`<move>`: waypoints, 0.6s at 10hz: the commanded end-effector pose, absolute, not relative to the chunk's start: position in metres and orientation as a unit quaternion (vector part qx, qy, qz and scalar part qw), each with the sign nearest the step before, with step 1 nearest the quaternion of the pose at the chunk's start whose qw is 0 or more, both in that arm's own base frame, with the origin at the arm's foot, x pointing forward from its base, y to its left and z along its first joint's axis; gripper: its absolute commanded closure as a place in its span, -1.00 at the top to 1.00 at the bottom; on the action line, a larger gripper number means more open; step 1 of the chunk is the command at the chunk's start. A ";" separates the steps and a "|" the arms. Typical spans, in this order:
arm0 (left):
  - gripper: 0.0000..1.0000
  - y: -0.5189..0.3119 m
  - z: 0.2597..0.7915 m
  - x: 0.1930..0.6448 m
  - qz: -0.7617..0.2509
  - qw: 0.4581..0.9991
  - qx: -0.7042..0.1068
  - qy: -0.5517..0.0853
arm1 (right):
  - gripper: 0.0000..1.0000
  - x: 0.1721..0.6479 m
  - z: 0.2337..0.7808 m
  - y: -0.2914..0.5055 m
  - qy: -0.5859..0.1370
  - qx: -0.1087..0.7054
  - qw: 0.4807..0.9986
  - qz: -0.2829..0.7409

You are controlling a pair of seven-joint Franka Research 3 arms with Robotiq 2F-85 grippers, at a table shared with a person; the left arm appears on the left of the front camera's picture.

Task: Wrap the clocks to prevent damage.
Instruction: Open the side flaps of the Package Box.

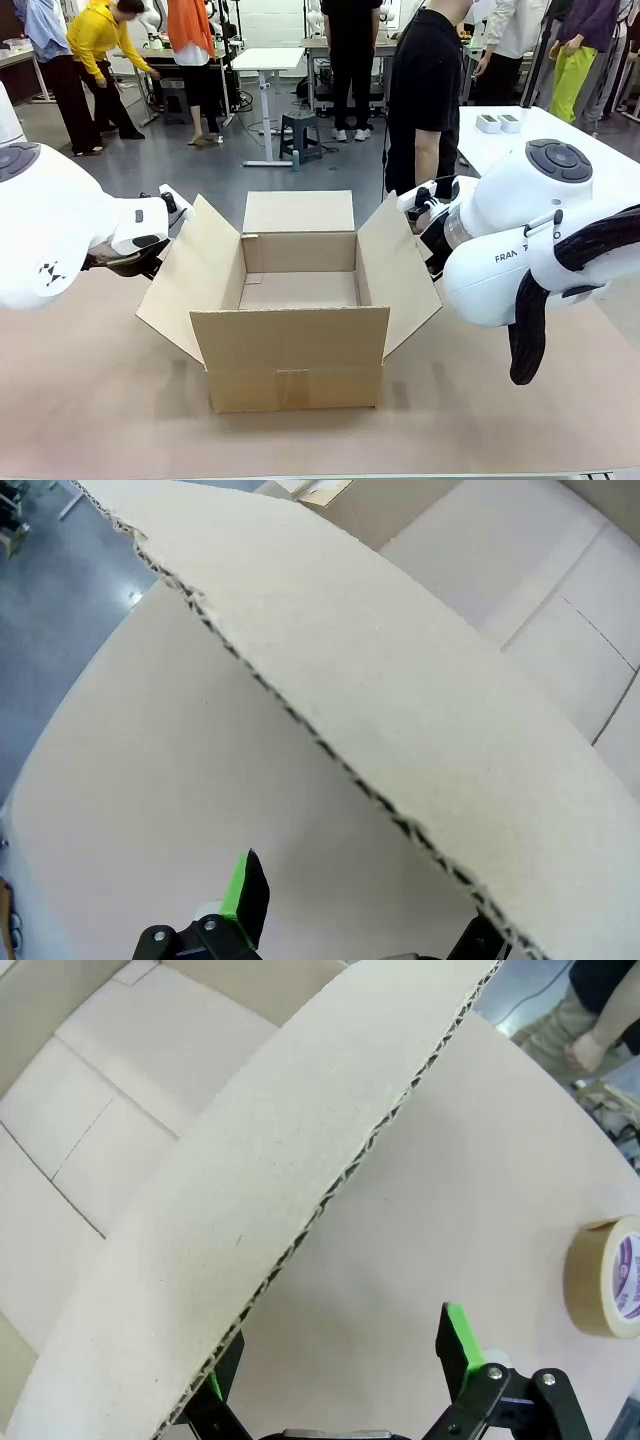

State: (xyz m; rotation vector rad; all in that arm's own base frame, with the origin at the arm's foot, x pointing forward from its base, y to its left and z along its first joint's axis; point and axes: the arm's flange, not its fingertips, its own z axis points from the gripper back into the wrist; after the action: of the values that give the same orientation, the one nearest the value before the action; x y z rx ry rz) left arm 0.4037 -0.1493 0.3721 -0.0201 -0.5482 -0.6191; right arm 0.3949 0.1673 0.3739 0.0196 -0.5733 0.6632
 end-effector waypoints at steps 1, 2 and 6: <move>1.00 -0.149 0.372 0.404 -0.301 0.916 -0.010 -0.267 | 1.00 0.395 0.374 0.167 -0.278 0.010 0.905 0.321; 1.00 -0.149 0.372 0.404 -0.301 0.916 -0.010 -0.267 | 1.00 0.395 0.374 0.167 -0.278 0.010 0.905 0.321; 1.00 -0.140 0.398 0.404 -0.327 0.905 -0.020 -0.271 | 1.00 0.397 0.398 0.160 -0.288 -0.001 0.901 0.326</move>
State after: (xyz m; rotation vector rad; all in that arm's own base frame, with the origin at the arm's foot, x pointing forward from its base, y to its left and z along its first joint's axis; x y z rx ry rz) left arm 0.4043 -0.1490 0.3779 -0.0182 -0.5561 -0.6326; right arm 0.3959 0.1662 0.3800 0.0175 -0.5843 0.6620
